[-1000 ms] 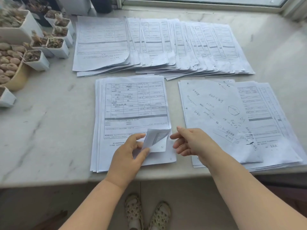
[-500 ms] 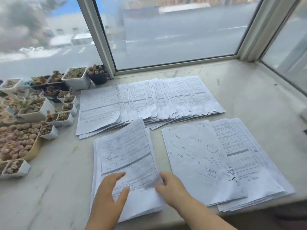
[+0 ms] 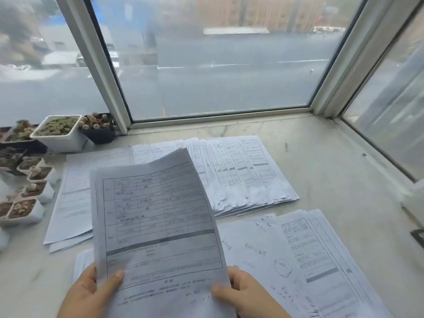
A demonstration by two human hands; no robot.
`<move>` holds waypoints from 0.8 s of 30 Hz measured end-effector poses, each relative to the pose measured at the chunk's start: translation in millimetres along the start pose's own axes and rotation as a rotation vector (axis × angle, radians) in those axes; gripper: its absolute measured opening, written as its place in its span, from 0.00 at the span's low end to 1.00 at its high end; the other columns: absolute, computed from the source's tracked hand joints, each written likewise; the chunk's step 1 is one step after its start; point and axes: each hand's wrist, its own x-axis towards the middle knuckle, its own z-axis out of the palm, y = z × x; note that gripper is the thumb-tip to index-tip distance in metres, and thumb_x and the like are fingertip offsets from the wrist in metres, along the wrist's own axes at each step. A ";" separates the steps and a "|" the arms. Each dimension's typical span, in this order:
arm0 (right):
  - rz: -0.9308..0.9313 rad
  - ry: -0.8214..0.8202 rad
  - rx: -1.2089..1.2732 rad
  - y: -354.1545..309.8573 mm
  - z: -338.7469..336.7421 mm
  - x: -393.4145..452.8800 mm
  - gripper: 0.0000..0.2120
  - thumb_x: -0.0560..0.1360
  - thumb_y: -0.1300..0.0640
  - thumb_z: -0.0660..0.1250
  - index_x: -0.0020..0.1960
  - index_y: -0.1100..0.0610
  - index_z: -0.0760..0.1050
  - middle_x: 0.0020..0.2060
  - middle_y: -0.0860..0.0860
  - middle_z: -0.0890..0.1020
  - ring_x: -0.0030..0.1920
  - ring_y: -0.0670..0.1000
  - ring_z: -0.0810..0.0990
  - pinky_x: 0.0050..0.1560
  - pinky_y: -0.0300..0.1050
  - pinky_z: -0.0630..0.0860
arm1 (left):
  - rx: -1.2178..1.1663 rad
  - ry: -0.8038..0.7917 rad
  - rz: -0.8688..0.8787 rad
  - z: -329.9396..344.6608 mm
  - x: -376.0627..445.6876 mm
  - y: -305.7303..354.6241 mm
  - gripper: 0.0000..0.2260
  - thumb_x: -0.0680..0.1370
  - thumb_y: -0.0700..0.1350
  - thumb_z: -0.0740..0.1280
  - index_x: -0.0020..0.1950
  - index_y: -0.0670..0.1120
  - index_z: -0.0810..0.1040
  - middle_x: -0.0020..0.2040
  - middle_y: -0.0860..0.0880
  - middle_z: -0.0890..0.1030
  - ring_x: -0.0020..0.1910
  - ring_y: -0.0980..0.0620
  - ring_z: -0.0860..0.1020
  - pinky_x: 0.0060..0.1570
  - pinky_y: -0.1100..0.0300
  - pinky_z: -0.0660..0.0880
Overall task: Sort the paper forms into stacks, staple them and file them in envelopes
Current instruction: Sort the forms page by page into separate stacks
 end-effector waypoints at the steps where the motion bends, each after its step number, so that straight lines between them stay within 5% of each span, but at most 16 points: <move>1: 0.038 -0.009 0.006 -3.9 -3.2 7.3 0.19 0.69 0.50 0.68 0.60 0.51 0.80 0.56 0.48 0.84 0.60 0.51 0.81 0.67 0.52 0.73 | -0.051 -0.013 -0.007 6.4 10.4 -3.3 0.12 0.73 0.38 0.74 0.55 0.41 0.81 0.43 0.48 0.86 0.46 0.45 0.82 0.42 0.63 0.79; 3: 0.089 0.044 0.007 -7.7 -10.5 23.1 0.15 0.70 0.48 0.68 0.56 0.46 0.81 0.54 0.43 0.84 0.58 0.44 0.81 0.66 0.45 0.73 | -0.076 -0.041 -0.025 21.1 29.8 -5.3 0.16 0.71 0.39 0.75 0.57 0.43 0.80 0.48 0.42 0.85 0.48 0.41 0.82 0.47 0.51 0.79; 6: 0.110 0.134 -0.007 -19.2 -22.6 38.7 0.10 0.74 0.53 0.66 0.54 0.47 0.81 0.49 0.42 0.85 0.49 0.39 0.83 0.50 0.34 0.77 | -0.135 -0.052 0.015 47.8 51.7 9.6 0.10 0.76 0.35 0.67 0.55 0.45 0.79 0.49 0.41 0.84 0.45 0.44 0.83 0.39 0.54 0.80; 9: 0.097 0.314 0.205 -28.8 -51.3 47.3 0.11 0.73 0.57 0.67 0.54 0.57 0.81 0.45 0.50 0.87 0.46 0.48 0.85 0.45 0.41 0.79 | -0.127 -0.050 0.129 81.3 59.7 34.7 0.13 0.78 0.34 0.64 0.54 0.52 0.76 0.47 0.50 0.83 0.41 0.63 0.81 0.38 0.71 0.77; 13: 0.006 0.609 0.494 -47.8 -138.5 55.8 0.09 0.80 0.63 0.62 0.55 0.57 0.79 0.48 0.53 0.86 0.49 0.54 0.84 0.52 0.52 0.79 | 0.080 -0.134 0.293 130.3 60.8 48.7 0.18 0.76 0.36 0.69 0.52 0.61 0.76 0.50 0.54 0.82 0.49 0.62 0.79 0.47 0.71 0.74; 16: -0.089 0.813 0.606 -56.6 -229.3 62.1 0.09 0.81 0.62 0.61 0.56 0.54 0.78 0.47 0.50 0.86 0.47 0.51 0.85 0.44 0.47 0.82 | 0.289 -0.190 0.446 186.6 53.4 51.0 0.12 0.72 0.49 0.67 0.52 0.65 0.76 0.54 0.67 0.78 0.52 0.68 0.76 0.51 0.75 0.70; 18: -0.136 0.909 0.637 -61.9 -280.6 64.5 0.08 0.81 0.61 0.61 0.54 0.52 0.78 0.49 0.50 0.86 0.49 0.51 0.85 0.48 0.48 0.82 | 0.435 -0.272 0.564 235.5 48.7 54.9 0.13 0.72 0.52 0.66 0.54 0.65 0.74 0.56 0.72 0.74 0.57 0.72 0.70 0.57 0.75 0.64; 21: -0.131 0.903 0.670 -65.6 -333.0 66.3 0.08 0.81 0.62 0.61 0.51 0.52 0.77 0.48 0.49 0.85 0.47 0.49 0.85 0.51 0.50 0.82 | 0.592 -0.340 0.710 315.4 54.3 64.9 0.20 0.75 0.51 0.67 0.67 0.55 0.71 0.62 0.66 0.67 0.66 0.63 0.64 0.66 0.74 0.52; 24: -0.075 0.802 0.700 -62.5 -358.4 71.1 0.08 0.81 0.63 0.60 0.52 0.55 0.77 0.38 0.47 0.86 0.37 0.47 0.86 0.41 0.47 0.83 | 0.842 -0.296 0.718 373.7 69.1 71.4 0.26 0.72 0.53 0.70 0.68 0.49 0.70 0.68 0.51 0.68 0.70 0.47 0.64 0.72 0.55 0.57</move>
